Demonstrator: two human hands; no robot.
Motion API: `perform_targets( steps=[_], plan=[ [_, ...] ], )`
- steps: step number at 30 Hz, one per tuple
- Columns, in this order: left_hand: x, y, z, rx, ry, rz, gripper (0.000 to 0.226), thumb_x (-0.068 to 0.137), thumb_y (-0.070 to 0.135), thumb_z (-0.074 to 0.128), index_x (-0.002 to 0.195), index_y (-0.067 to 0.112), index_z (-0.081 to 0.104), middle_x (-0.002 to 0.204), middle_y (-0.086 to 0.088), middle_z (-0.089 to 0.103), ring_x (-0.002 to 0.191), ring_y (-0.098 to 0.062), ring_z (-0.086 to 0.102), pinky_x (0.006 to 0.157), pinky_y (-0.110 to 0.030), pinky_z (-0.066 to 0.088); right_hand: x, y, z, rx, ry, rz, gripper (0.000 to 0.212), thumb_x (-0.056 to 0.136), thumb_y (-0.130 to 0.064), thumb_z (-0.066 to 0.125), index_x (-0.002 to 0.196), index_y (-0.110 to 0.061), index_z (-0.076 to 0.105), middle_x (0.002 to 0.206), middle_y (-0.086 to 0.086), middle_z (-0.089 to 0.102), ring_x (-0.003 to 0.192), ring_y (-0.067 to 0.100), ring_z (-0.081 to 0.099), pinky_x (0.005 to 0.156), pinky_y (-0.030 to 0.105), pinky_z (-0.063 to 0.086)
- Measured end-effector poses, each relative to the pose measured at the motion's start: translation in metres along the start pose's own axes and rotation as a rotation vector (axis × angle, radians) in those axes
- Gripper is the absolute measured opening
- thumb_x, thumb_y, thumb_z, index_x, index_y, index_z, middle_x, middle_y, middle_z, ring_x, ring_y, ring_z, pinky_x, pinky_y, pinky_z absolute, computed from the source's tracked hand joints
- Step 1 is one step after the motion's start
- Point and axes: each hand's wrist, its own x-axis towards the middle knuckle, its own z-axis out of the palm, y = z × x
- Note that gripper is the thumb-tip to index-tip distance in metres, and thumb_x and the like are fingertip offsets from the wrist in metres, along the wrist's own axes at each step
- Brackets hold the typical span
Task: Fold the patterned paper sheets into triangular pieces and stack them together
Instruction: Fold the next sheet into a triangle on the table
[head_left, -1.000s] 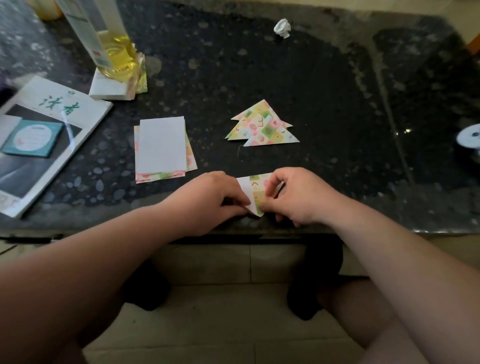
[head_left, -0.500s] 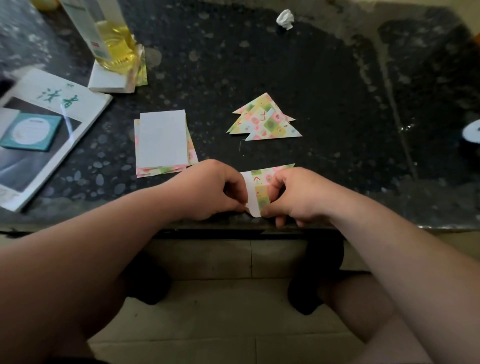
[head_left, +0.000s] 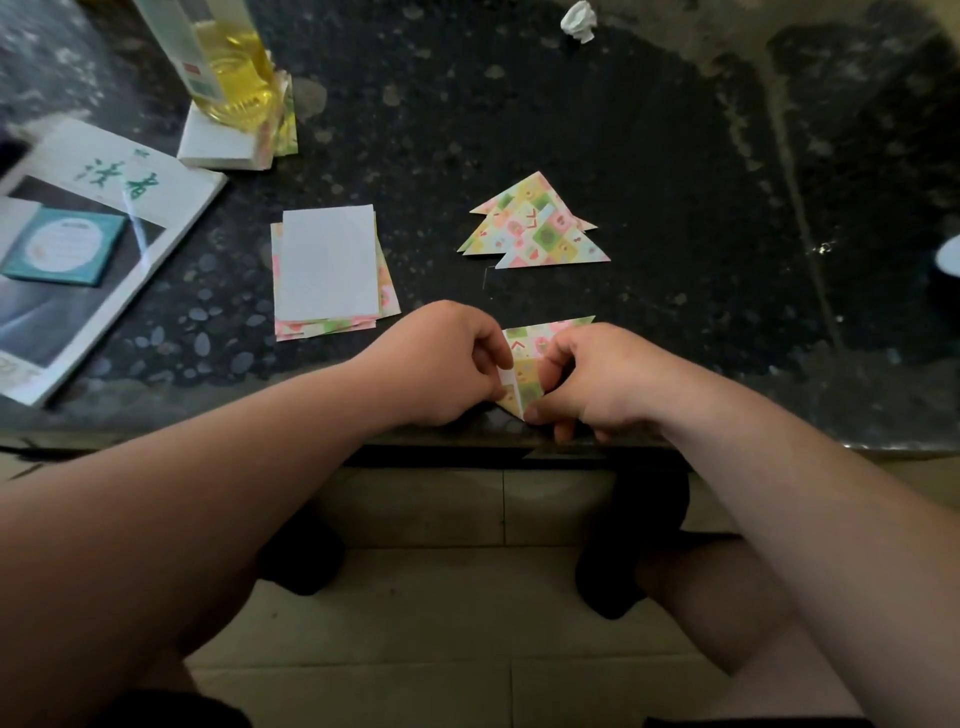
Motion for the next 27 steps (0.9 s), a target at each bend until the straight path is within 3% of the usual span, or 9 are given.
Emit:
perform_targets(
  steps=[3, 7, 12, 20, 27],
  plan=[
    [0.001, 0.004, 0.002, -0.020, 0.016, -0.044, 0.020, 0.086, 0.020, 0.080, 0.092, 0.035, 0.068, 0.078, 0.015, 0.073, 0.071, 0.003, 0.066, 0.061, -0.011, 0.045, -0.001, -0.001, -0.001, -0.003, -0.012, 0.008, 0.024, 0.083, -0.017, 0.084, 0.098, -0.015, 0.066, 0.067, 0.005, 0.076, 0.059, 0.020, 0.064, 0.045, 0.026, 0.043],
    [0.002, 0.007, 0.005, -0.023, 0.051, -0.077, 0.024, 0.083, 0.021, 0.083, 0.096, 0.034, 0.067, 0.086, 0.013, 0.072, 0.084, -0.006, 0.067, 0.077, -0.026, 0.056, -0.001, -0.002, -0.002, -0.007, -0.018, 0.019, 0.023, 0.084, -0.018, 0.084, 0.097, -0.016, 0.064, 0.067, 0.005, 0.075, 0.060, 0.021, 0.063, 0.047, 0.027, 0.044],
    [0.002, 0.009, 0.008, -0.042, 0.071, -0.098, 0.030, 0.082, 0.020, 0.083, 0.098, 0.035, 0.062, 0.081, 0.014, 0.072, 0.082, -0.005, 0.066, 0.072, -0.025, 0.054, -0.001, 0.000, -0.001, -0.008, -0.017, 0.016, 0.025, 0.084, -0.018, 0.083, 0.099, -0.016, 0.064, 0.065, 0.004, 0.075, 0.059, 0.020, 0.063, 0.047, 0.027, 0.045],
    [0.002, 0.011, 0.011, -0.074, 0.095, -0.126, 0.041, 0.080, 0.021, 0.085, 0.105, 0.036, 0.056, 0.082, 0.014, 0.073, 0.083, -0.005, 0.067, 0.083, -0.030, 0.056, 0.001, 0.000, 0.000, 0.000, -0.009, 0.013, 0.024, 0.084, -0.017, 0.083, 0.094, -0.017, 0.061, 0.062, 0.003, 0.073, 0.059, 0.022, 0.063, 0.050, 0.029, 0.046],
    [0.003, 0.012, 0.011, -0.067, 0.092, -0.143, 0.044, 0.078, 0.021, 0.086, 0.106, 0.036, 0.055, 0.102, 0.009, 0.072, 0.095, -0.015, 0.067, 0.089, -0.038, 0.058, -0.001, -0.003, -0.003, -0.024, -0.023, 0.024, 0.023, 0.085, -0.018, 0.082, 0.096, -0.017, 0.063, 0.067, 0.004, 0.076, 0.047, 0.016, 0.059, 0.047, 0.024, 0.046]
  ],
)
